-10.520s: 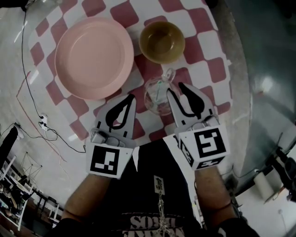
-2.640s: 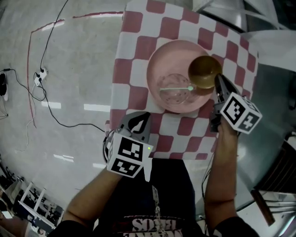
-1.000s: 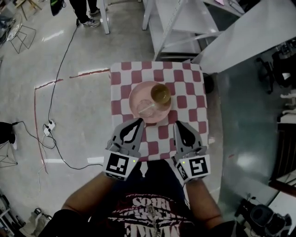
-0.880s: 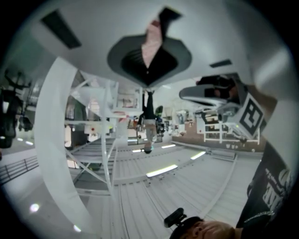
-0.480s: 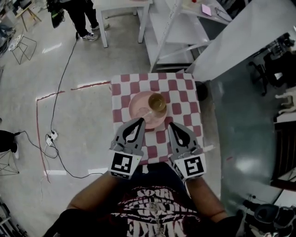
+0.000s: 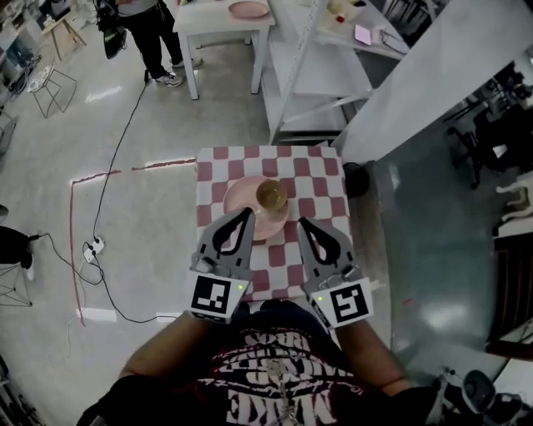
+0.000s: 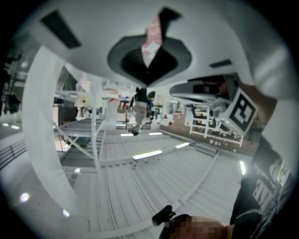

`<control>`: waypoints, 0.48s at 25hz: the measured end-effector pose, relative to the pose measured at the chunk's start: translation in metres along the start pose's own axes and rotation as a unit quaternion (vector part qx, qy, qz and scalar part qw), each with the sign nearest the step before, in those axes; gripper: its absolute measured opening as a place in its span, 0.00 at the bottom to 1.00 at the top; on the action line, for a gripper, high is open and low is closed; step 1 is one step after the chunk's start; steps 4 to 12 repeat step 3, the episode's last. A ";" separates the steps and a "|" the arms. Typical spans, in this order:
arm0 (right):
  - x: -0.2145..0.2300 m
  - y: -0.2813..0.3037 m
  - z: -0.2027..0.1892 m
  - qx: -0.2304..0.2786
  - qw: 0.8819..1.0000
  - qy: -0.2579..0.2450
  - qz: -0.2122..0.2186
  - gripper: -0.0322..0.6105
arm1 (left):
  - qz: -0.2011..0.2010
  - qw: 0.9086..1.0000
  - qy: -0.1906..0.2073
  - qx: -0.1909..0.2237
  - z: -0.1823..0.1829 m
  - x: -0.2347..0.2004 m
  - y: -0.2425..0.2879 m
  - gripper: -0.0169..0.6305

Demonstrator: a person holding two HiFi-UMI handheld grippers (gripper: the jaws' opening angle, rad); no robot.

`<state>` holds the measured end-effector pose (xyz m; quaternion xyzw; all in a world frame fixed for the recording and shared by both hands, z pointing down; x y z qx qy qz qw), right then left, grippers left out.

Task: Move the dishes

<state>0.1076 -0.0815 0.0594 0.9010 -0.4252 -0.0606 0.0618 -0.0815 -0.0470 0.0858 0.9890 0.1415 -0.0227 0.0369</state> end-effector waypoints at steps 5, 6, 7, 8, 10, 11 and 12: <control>0.010 -0.017 0.011 0.013 1.000 -0.006 0.010 0.11 | 0.011 1.000 0.006 0.005 0.014 0.019 0.001 0.07; 0.010 -0.017 0.011 0.013 1.000 -0.006 0.010 0.11 | 0.011 1.000 0.006 0.005 0.014 0.019 0.001 0.07; 0.010 -0.017 0.011 0.013 1.000 -0.006 0.010 0.11 | 0.011 1.000 0.006 0.005 0.014 0.019 0.001 0.07; 0.010 -0.017 0.011 0.013 1.000 -0.006 0.010 0.11 | 0.011 1.000 0.006 0.005 0.014 0.019 0.001 0.07; 0.010 -0.017 0.011 0.013 1.000 -0.006 0.010 0.11 | 0.011 1.000 0.006 0.005 0.014 0.019 0.001 0.07; 0.010 -0.017 0.011 0.013 1.000 -0.006 0.010 0.11 | 0.011 1.000 0.006 0.005 0.014 0.019 0.001 0.07; 0.010 -0.017 0.011 0.013 1.000 -0.006 0.010 0.11 | 0.011 1.000 0.006 0.005 0.014 0.019 0.001 0.07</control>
Point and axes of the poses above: the fingertips, and each gripper's own axes: y forward along the fingers, x to its right, z out of its top, the point moved 10 cm from there along -y, backward along the fingers, and after that the axes turned 3 degrees about y, right-handed, at the moved point
